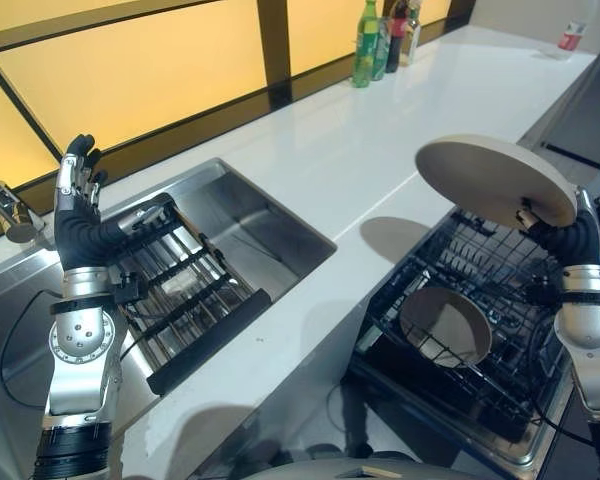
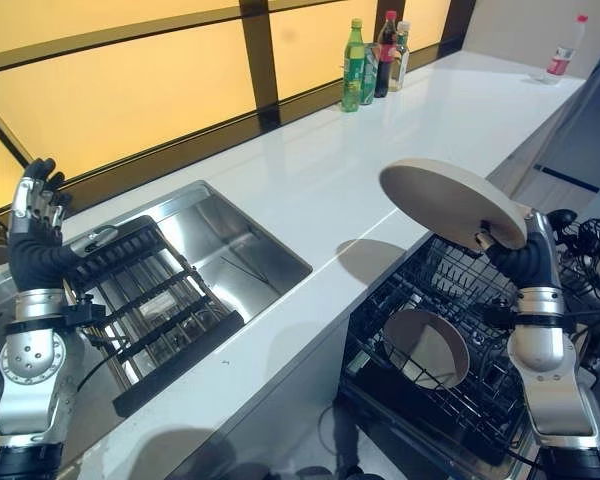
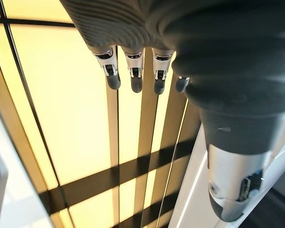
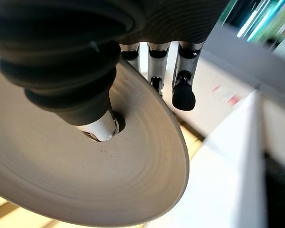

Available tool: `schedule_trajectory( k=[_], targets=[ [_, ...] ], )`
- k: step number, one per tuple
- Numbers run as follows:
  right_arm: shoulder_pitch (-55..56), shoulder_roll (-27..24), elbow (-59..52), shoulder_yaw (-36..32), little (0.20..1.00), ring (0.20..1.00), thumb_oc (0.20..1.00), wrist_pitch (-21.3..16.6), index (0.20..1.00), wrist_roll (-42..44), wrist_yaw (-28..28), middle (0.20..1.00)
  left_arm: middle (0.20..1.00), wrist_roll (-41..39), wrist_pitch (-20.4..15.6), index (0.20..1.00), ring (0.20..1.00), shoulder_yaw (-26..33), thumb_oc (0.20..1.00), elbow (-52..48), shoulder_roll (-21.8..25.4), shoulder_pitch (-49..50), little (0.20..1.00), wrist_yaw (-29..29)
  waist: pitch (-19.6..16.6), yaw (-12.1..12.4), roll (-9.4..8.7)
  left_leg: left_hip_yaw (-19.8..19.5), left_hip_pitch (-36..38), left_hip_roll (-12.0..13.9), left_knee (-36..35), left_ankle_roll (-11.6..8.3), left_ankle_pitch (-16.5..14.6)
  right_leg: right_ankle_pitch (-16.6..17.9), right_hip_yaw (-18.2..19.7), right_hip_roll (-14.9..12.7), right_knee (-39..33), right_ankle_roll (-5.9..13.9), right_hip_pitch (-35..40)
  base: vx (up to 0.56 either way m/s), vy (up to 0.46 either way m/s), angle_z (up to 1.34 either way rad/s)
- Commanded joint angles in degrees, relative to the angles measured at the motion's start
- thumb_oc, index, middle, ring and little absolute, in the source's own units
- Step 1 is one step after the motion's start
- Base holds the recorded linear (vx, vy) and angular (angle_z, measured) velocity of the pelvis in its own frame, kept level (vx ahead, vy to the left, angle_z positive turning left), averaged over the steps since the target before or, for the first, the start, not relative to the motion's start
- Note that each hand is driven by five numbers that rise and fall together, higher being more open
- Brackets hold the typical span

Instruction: Pick up plates and place into dishwasher.

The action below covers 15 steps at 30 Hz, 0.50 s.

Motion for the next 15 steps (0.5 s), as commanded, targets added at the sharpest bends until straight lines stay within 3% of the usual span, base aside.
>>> schedule_trajectory(
  k=[1, 2, 5, 6, 8, 10, 12, 15],
  targets=[
    [0.3, -2.3, -0.9, -3.4, 0.200, 0.200, 0.200, 1.9, 0.200, -4.3, -5.7, 0.200, 1.000, -3.5, 0.7, 1.000, 1.000, 4.1, 1.000, 1.8, 4.2, -2.2, 1.000, 0.1, -1.7, -1.8, -1.33, -0.3, -6.0, -3.0, 9.0, 4.99, -4.9, -7.6, -3.8, 0.5, 12.4, -0.56, -2.9, 0.10, 0.190, -0.08],
    [1.2, -2.0, -0.5, -4.1, 0.200, 0.200, 0.200, 1.5, 0.200, -4.5, -6.1, 0.200, 1.000, -4.2, 1.2, 1.000, 1.000, 4.4, 1.000, 1.8, 4.7, -2.2, 1.000, -0.1, -1.4, -1.9, -1.25, -0.6, -5.6, -3.6, 8.2, 5.58, -4.9, -7.6, -4.0, 0.6, 15.4, -0.16, -4.3, 0.04, 0.160, 0.00],
    [2.9, -1.4, 1.4, -5.1, 0.200, 0.200, 0.200, 1.8, 0.200, -5.8, -7.2, 0.200, 1.000, -5.3, 1.2, 1.000, 1.000, 5.3, 1.000, 2.5, 6.0, -1.3, 1.000, 0.0, 1.0, -3.0, 0.14, -1.0, -4.7, -3.8, 6.1, 7.62, -4.3, -4.2, -3.7, 0.4, 35.3, 3.88, -14.4, -0.07, 0.110, -0.16],
    [3.1, -1.4, 2.0, -5.3, 0.200, 0.200, 0.200, 1.6, 0.200, -5.9, -7.6, 0.200, 1.000, -5.6, 1.1, 1.000, 1.000, 5.3, 1.000, 2.6, 6.3, -1.3, 1.000, -0.2, 1.3, -3.0, -0.11, -1.2, -5.1, -4.1, 6.4, 7.69, -4.3, -4.0, -3.0, -0.2, 36.5, 4.22, -15.8, 0.00, -0.040, -0.25],
    [3.1, -1.6, 4.6, -5.4, 0.200, 0.200, 0.200, 2.2, 0.200, -6.7, -8.7, 0.200, 1.000, -6.0, 2.1, 1.000, 1.000, 4.8, 1.000, 2.9, 6.9, -2.2, 1.000, -0.7, 2.0, -2.9, -1.27, -2.5, -5.9, -5.5, 7.4, 7.04, -4.7, -2.9, -1.5, -2.4, 29.9, 4.33, -15.1, 0.09, -0.149, -0.15],
    [1.5, -1.6, 7.7, -4.0, 0.200, 0.200, 0.200, 2.7, 0.200, -7.1, -10.9, 0.200, 1.000, -5.9, 3.4, 1.000, 1.000, 2.6, 1.000, 3.0, 7.0, -5.2, 1.000, 0.3, 3.1, -3.6, -1.79, -4.2, -6.3, -6.2, 8.3, 5.96, -6.0, -0.5, 0.5, -6.8, 19.2, 4.32, -14.4, 0.09, -0.264, 0.01],
    [-0.9, -1.9, 9.2, -2.6, 0.200, 0.200, 0.200, 3.8, 0.200, -7.4, -12.6, 0.200, 1.000, -5.7, 3.6, 1.000, 1.000, 0.6, 1.000, 3.7, 7.1, -7.5, 1.000, 2.3, 4.7, -5.3, -2.08, -5.5, -6.0, -6.1, 8.9, 4.67, -8.1, 6.9, 4.4, -12.4, 11.0, 5.62, -16.2, 0.08, -0.331, 0.37],
    [-3.2, -2.8, 9.6, -2.1, 0.200, 0.200, 0.200, 5.5, 0.200, -7.4, -11.2, 0.200, 1.000, -6.0, 3.1, 1.000, 1.000, 1.1, 1.000, 4.2, 6.9, -6.1, 1.000, 3.3, 6.0, -6.6, -2.00, -4.1, -4.6, -4.6, 10.7, 4.02, -10.9, 13.0, 6.7, -16.3, 6.3, 7.65, -17.9, 0.13, -0.265, 0.41]
  ],
)
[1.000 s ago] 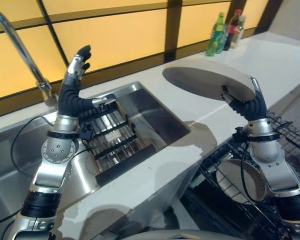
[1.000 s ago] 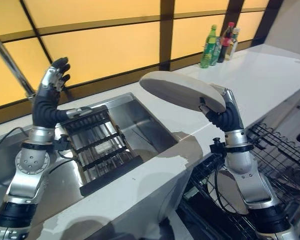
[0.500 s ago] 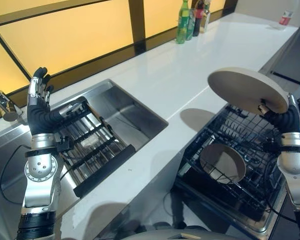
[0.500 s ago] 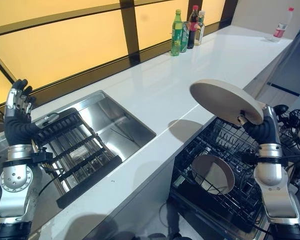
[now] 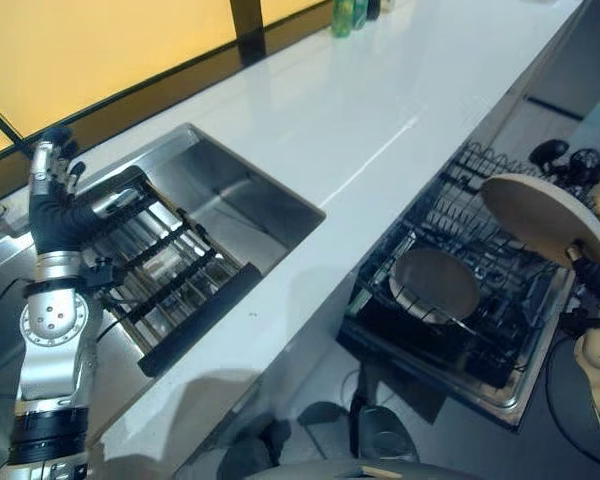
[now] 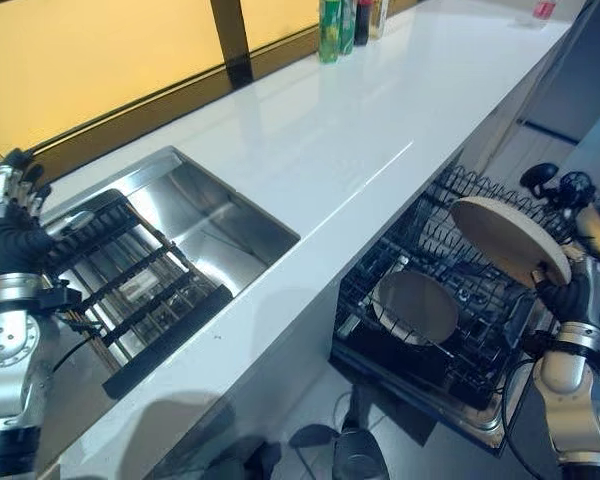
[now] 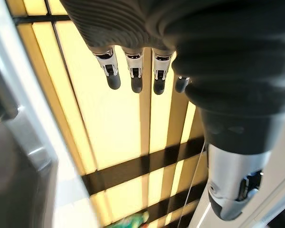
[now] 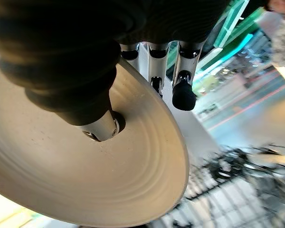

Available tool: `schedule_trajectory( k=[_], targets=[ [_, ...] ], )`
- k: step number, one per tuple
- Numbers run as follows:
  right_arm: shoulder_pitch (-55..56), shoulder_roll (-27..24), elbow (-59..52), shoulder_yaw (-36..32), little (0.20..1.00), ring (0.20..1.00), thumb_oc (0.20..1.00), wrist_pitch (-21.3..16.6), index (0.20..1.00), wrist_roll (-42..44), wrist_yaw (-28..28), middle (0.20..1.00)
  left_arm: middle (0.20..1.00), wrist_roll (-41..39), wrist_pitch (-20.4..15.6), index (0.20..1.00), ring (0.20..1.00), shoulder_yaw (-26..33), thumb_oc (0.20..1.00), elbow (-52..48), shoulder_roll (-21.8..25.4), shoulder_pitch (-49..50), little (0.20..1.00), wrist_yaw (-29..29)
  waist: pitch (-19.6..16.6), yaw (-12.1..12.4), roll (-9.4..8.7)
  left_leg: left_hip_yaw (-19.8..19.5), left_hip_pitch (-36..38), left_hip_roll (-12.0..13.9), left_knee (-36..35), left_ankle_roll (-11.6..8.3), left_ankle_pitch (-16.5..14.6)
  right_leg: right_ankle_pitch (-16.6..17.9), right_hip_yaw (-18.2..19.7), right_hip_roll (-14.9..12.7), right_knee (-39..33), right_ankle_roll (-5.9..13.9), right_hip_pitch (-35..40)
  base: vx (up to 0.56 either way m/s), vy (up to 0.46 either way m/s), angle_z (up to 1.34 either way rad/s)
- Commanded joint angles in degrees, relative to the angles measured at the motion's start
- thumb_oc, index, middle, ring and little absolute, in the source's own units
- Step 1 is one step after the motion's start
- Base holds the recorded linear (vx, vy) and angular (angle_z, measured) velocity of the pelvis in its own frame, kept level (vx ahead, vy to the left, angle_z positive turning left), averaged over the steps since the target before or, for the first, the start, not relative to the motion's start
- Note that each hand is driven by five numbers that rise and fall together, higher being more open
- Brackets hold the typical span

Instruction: Pick up plates and place into dishwasher.

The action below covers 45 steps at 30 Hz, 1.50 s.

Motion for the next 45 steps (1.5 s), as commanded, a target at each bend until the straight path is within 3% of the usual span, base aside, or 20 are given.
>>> schedule_trajectory(
  k=[1, 5, 9, 15, 23, 32, 41, 45],
  targets=[
    [-5.1, -2.9, -1.7, -0.6, 0.200, 0.200, 0.200, -0.3, 0.200, -0.9, -0.6, 0.200, 1.000, -1.5, -2.2, 1.000, 1.000, 2.1, 1.000, -0.7, 0.8, -1.1, 1.000, 2.0, 0.1, -1.4, -0.36, 1.2, 4.2, 0.4, 6.1, 1.93, -10.1, 19.1, 6.7, -9.5, -14.3, 7.52, -2.8, 0.15, -0.278, 0.14],
    [-3.9, -4.9, 0.1, -2.5, 0.200, 0.200, 0.200, -2.8, 0.200, 0.0, 2.1, 0.200, 1.000, -2.0, -2.9, 1.000, 1.000, 3.8, 1.000, 0.2, 0.0, 1.0, 1.000, 1.2, 0.3, -1.7, 1.06, 0.9, 1.8, 3.2, 10.9, 0.84, -10.3, 15.1, 6.6, -8.0, -12.2, 7.51, -1.8, 0.10, -0.209, -0.01],
    [-4.5, -7.1, 0.0, -2.3, 0.200, 0.200, 0.200, -2.5, 0.200, 0.0, 2.3, 0.200, 1.000, -2.7, -3.2, 1.000, 1.000, 3.3, 1.000, 0.1, -0.9, 1.7, 1.000, 2.1, 1.2, -2.7, 3.59, 0.1, 2.6, 4.7, 9.1, -0.22, -8.7, 11.2, 6.1, -5.2, -9.0, 6.79, -4.0, 0.02, -0.074, 0.04],
    [-13.0, -14.0, 3.1, 1.0, 0.200, 0.200, 0.200, 0.1, 0.200, 0.3, 0.3, 0.200, 1.000, -4.2, -5.5, 1.000, 1.000, -1.1, 1.000, -0.2, -1.4, -0.2, 1.000, 6.6, 5.3, -3.5, 8.62, -0.5, 1.2, 5.5, 3.7, -2.26, -4.4, 9.1, 6.1, -3.3, -7.0, 5.13, -8.5, -0.14, 0.007, 0.07],
    [-20.8, -21.8, 7.6, 3.6, 0.200, 0.200, 0.200, 2.0, 0.200, -3.8, -4.3, 0.200, 1.000, -5.4, -7.4, 1.000, 1.000, -4.7, 1.000, -0.3, -0.6, -1.6, 1.000, 9.9, 7.7, -4.1, 12.67, -1.1, -1.1, 5.7, -0.4, -3.63, -1.6, 7.5, 5.8, -2.8, -4.2, 4.09, -14.5, -0.07, -0.009, 0.01],
    [-27.3, -26.0, 16.1, 11.0, 0.200, 0.200, 0.200, 2.2, 0.200, -4.6, -0.8, 0.200, 1.000, -6.5, -8.0, 1.000, 1.000, -7.7, 1.000, -0.7, 0.6, -3.1, 1.000, 11.6, 8.5, -3.7, 14.51, -1.4, -3.8, 5.4, -1.0, -4.14, -0.6, 6.7, 5.6, -3.3, -3.2, 3.12, -17.4, -0.02, 0.009, 0.02],
    [-30.0, -25.2, 24.2, 17.3, 0.200, 0.200, 0.200, 1.4, 0.200, -1.4, 5.3, 0.200, 1.000, -7.4, -8.5, 1.000, 1.000, -9.3, 1.000, 0.0, 2.5, -5.3, 1.000, 12.0, 9.9, -3.2, 14.81, -1.7, -6.4, 5.0, -0.3, -4.12, -0.1, 6.4, 5.6, -3.9, -2.6, 2.86, -18.8, -0.01, -0.001, 0.01],
    [-30.9, -23.7, 27.2, 20.3, 0.200, 0.200, 0.200, 3.5, 0.200, 1.7, 10.2, 0.200, 1.000, -7.5, -8.9, 1.000, 1.000, -10.3, 1.000, 0.7, 2.8, -6.5, 1.000, 12.2, 10.6, -3.0, 14.84, -1.9, -7.8, 4.8, 0.0, -4.11, 0.3, 6.5, 5.9, -3.9, -2.6, 2.73, -19.4, 0.00, 0.000, 0.00]
  ],
)
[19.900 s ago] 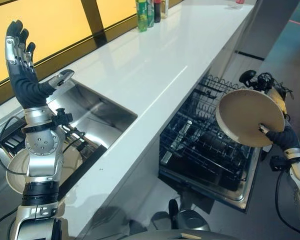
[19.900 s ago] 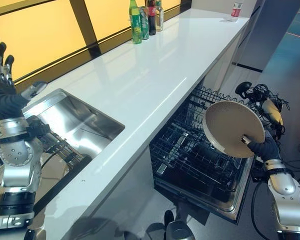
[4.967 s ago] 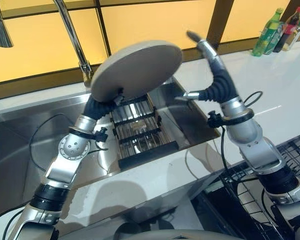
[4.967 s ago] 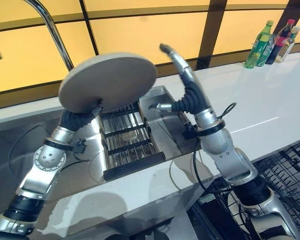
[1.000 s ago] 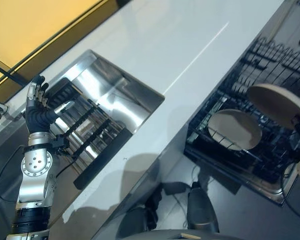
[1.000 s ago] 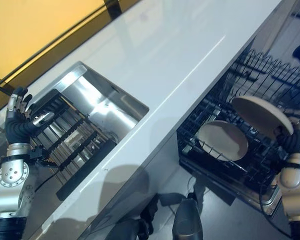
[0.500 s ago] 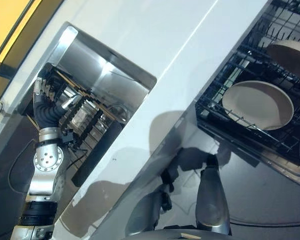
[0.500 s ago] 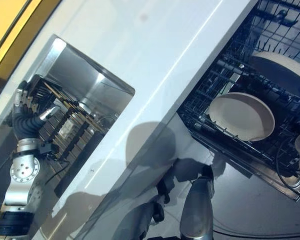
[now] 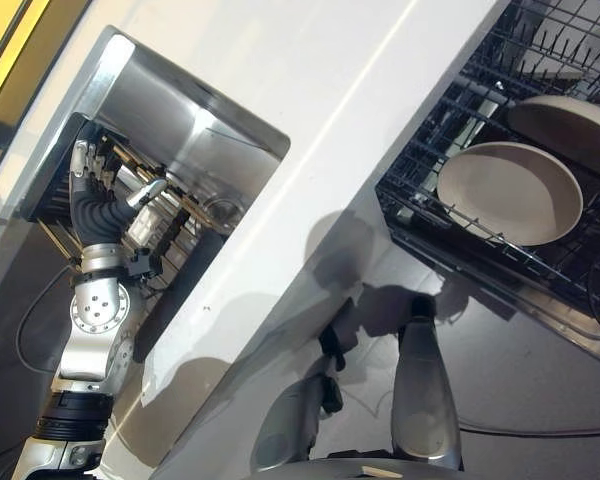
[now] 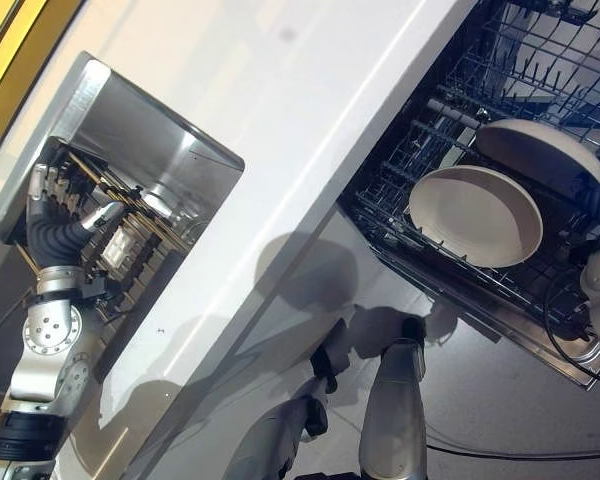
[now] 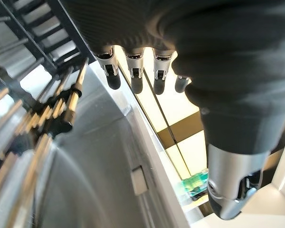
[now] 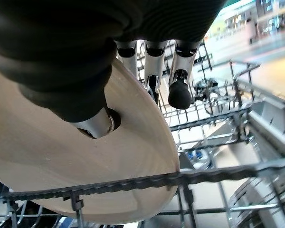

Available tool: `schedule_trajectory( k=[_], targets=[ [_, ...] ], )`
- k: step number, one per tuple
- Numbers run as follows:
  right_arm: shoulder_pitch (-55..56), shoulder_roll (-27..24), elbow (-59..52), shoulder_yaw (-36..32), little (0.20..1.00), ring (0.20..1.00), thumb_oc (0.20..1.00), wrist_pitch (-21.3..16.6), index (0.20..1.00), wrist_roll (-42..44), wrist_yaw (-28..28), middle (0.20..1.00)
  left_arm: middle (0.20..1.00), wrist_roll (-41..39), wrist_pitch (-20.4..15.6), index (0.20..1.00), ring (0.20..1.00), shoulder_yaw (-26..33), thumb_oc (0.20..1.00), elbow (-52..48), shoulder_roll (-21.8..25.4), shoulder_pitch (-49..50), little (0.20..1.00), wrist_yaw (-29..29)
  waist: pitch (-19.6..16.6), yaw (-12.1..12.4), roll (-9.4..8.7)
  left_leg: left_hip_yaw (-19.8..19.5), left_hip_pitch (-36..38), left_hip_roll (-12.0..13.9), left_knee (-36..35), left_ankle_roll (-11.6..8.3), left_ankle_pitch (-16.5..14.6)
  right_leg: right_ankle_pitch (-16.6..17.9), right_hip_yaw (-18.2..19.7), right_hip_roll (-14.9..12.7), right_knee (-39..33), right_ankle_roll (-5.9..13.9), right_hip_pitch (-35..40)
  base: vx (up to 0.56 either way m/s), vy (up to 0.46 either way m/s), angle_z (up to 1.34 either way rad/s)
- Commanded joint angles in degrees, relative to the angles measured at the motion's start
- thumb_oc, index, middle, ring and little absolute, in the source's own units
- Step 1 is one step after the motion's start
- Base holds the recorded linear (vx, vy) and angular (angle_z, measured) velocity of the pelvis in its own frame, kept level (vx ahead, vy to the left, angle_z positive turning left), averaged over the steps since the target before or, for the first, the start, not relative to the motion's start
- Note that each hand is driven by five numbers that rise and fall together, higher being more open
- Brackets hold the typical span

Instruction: Pick up plates and place into dishwasher.

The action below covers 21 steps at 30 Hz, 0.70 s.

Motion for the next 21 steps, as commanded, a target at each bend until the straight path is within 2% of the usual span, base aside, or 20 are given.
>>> schedule_trajectory(
  k=[1, 8, 10, 11, 12, 21],
  targets=[
    [-2.2, -1.1, 6.4, 4.2, 0.200, 0.200, 0.200, 2.5, 0.200, 3.6, 4.5, 0.200, 1.000, -1.1, -3.6, 1.000, 1.000, 0.5, 1.000, 0.6, 1.6, -3.4, 1.000, 1.9, 0.7, -0.4, 0.13, -2.1, 3.0, 8.1, 8.9, -4.04, -9.6, 9.3, 3.4, -1.1, -14.1, 3.67, 0.8, 0.00, 0.000, 0.00],
    [-5.0, 1.7, 12.8, 7.4, 0.200, 0.200, 0.200, 3.5, 0.200, 8.0, 2.6, 0.200, 1.000, -1.9, -3.0, 1.000, 1.000, -1.6, 1.000, 2.0, 2.1, -6.0, 1.000, 2.6, 1.6, 0.1, 0.69, -2.3, 2.6, 8.1, 9.2, -3.85, -9.2, 9.6, 3.1, -1.5, -15.0, 3.62, 1.8, 0.00, -0.009, 0.00],
    [-5.0, 2.0, 12.8, 6.9, 0.627, 0.627, 0.627, 3.2, 0.627, 8.0, 1.5, 0.627, 1.000, -2.1, -3.2, 1.000, 1.000, -1.7, 1.000, 2.0, 2.1, -5.7, 1.000, 2.7, 1.7, 0.1, 0.89, -2.3, 2.5, 8.0, 9.4, -3.75, -9.3, 9.6, 3.0, -1.6, -15.1, 3.65, 2.1, 0.00, 0.000, 0.00],
    [-4.5, 2.3, 12.5, 6.6, 0.959, 0.959, 0.959, 3.3, 0.959, 7.7, 0.9, 0.959, 1.000, -2.1, -3.4, 1.000, 1.000, -1.7, 1.000, 2.0, 1.9, -5.5, 1.000, 2.7, 1.7, 0.1, 0.89, -2.3, 2.5, 7.9, 9.5, -3.70, -9.3, 9.6, 3.0, -1.7, -15.1, 3.65, 2.2, 0.00, 0.000, 0.00],
    [-4.1, 2.4, 12.0, 6.3, 1.000, 1.000, 1.000, 3.4, 1.000, 7.5, 0.7, 1.000, 1.000, -2.1, -3.5, 1.000, 1.000, -1.6, 1.000, 2.1, 1.9, -5.3, 1.000, 2.6, 1.6, 0.0, 0.86, -2.3, 2.4, 7.9, 9.6, -3.70, -9.3, 9.6, 3.0, -1.7, -15.2, 3.66, 2.3, 0.00, 0.000, 0.00],
    [2.4, 4.6, 6.7, 0.3, 1.000, 1.000, 1.000, 3.5, 1.000, 6.3, -1.4, 1.000, 1.000, -2.4, -2.6, 1.000, 1.000, -0.4, 1.000, 2.4, 1.0, -3.2, 1.000, 1.0, 0.3, -0.5, 0.13, -1.8, 3.8, 8.3, 9.6, -3.65, -9.4, 9.8, 2.7, -1.4, -17.1, 3.76, 5.5, 0.02, 0.008, 0.04]
  ],
)
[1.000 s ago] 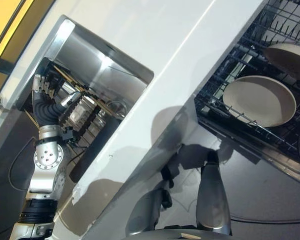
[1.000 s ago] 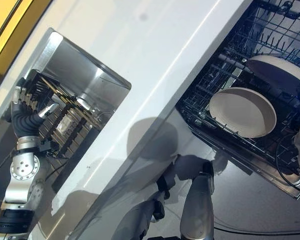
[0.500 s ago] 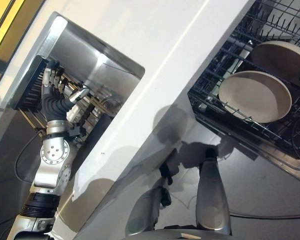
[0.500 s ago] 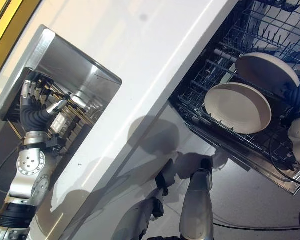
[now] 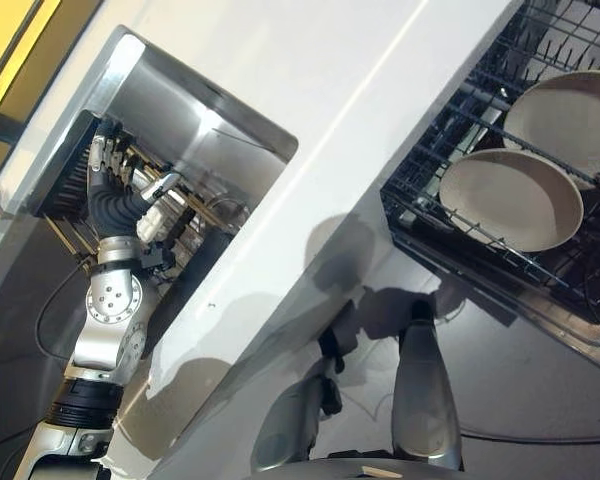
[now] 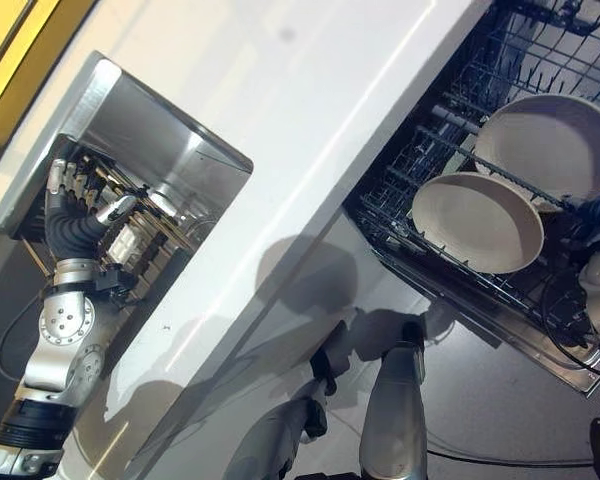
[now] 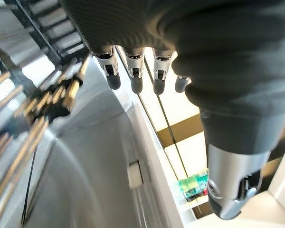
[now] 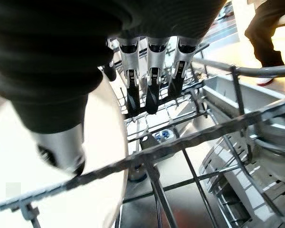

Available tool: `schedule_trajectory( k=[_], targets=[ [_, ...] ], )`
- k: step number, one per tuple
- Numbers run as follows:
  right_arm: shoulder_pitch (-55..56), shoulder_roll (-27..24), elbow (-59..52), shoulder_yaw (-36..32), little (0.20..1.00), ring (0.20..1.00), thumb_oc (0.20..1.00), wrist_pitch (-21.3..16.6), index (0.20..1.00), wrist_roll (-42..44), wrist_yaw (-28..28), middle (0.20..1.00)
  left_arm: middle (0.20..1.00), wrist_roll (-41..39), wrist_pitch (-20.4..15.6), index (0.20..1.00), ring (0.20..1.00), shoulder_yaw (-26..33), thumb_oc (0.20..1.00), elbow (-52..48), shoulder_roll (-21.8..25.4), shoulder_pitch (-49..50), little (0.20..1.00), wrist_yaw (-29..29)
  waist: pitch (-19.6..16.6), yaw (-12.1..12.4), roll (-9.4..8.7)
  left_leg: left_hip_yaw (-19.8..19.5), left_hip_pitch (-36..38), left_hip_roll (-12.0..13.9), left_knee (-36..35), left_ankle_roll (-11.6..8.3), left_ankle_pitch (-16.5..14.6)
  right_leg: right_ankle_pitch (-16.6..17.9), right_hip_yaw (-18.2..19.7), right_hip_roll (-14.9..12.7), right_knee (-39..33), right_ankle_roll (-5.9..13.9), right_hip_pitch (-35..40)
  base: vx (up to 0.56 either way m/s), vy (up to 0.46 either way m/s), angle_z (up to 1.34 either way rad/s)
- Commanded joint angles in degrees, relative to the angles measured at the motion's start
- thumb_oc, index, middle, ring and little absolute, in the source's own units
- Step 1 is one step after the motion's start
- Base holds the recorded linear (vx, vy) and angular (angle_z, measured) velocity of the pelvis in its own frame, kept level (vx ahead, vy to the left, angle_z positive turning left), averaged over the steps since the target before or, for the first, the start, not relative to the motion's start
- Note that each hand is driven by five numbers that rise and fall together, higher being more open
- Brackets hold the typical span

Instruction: Pick up plates and place into dishwasher.

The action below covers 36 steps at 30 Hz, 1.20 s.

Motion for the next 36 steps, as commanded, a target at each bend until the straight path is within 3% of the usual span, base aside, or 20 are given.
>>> schedule_trajectory(
  k=[1, 9, 12, 17, 20, 28, 36],
  targets=[
    [4.5, 2.4, -2.6, -0.3, 1.000, 1.000, 1.000, 0.1, 1.000, -2.1, 0.1, 1.000, 1.000, -0.5, -2.4, 1.000, 1.000, 2.4, 1.000, 0.5, 0.7, -1.5, 1.000, 0.0, 0.2, -0.7, 0.03, -0.9, 2.4, 7.7, 9.7, -3.46, -9.8, 9.6, 4.3, -1.6, -15.6, 3.76, 2.8, 0.00, 0.000, 0.00],
    [8.3, 3.1, -7.6, -4.3, 1.000, 1.000, 1.000, 0.2, 1.000, -3.7, -0.7, 1.000, 1.000, -0.2, -2.9, 1.000, 1.000, 3.2, 1.000, 1.4, -0.7, 0.4, 1.000, -1.5, -0.9, -1.2, -0.43, -0.5, 3.9, 7.6, 9.5, -3.34, -10.0, 9.7, 4.5, -1.3, -17.2, 3.90, 5.5, 0.01, 0.006, -0.01],
    [9.8, 3.1, -13.1, -7.4, 1.000, 1.000, 1.000, -1.7, 1.000, -1.5, -3.1, 1.000, 1.000, 0.1, -2.8, 1.000, 1.000, 3.6, 1.000, 1.2, -1.2, 1.3, 1.000, -1.7, -1.1, -1.7, -0.77, -0.3, 4.6, 7.8, 9.8, -3.34, -10.4, 9.8, 4.5, -1.2, -17.8, 3.94, 6.5, 0.03, 0.024, -0.02],
    [14.0, 6.7, -22.7, -14.0, 1.000, 1.000, 1.000, -5.7, 1.000, -1.2, -11.6, 1.000, 1.000, 0.2, -4.4, 1.000, 1.000, 4.7, 1.000, 2.5, -3.2, 3.3, 1.000, -2.5, -1.7, -2.9, -0.73, 0.5, 5.4, 7.7, 10.7, -3.18, -11.6, 9.9, 5.4, -1.2, -18.3, 4.15, 7.1, 0.02, 0.085, -0.04],
    [16.0, 8.6, -25.6, -16.3, 1.000, 1.000, 1.000, -7.6, 1.000, -2.7, -13.2, 1.000, 1.000, 0.7, -4.8, 1.000, 1.000, 5.2, 1.000, 3.1, -4.6, 4.3, 1.000, -3.2, -2.2, -3.6, -0.34, 1.1, 6.2, 7.3, 11.4, -3.01, -12.4, 9.7, 6.2, -1.4, -18.2, 4.32, 7.5, 0.07, 0.128, -0.09],
    [18.6, 11.9, -27.0, -21.0, 1.000, 1.000, 1.000, -9.5, 1.000, 2.1, -20.6, 1.000, 1.000, -0.5, -5.0, 1.000, 1.000, 5.9, 1.000, 4.4, -6.8, 6.6, 1.000, -4.9, -3.4, -4.8, 0.86, 2.7, 8.1, 6.2, 13.5, -2.68, -14.3, 9.7, 7.8, -2.5, -18.5, 4.87, 9.5, 0.06, 0.107, -0.12],
    [19.5, 15.5, -24.9, -21.7, 1.000, 1.000, 1.000, -10.7, 1.000, 9.4, -21.9, 1.000, 1.000, -0.5, -5.4, 1.000, 1.000, 5.0, 1.000, 5.6, -8.6, 7.5, 1.000, -5.8, -2.5, -6.2, 1.94, 4.2, 7.9, 5.4, 18.4, -2.27, -16.8, 9.8, 9.9, -4.2, -17.2, 5.30, 9.2, 0.04, 0.076, -0.09]
  ],
)
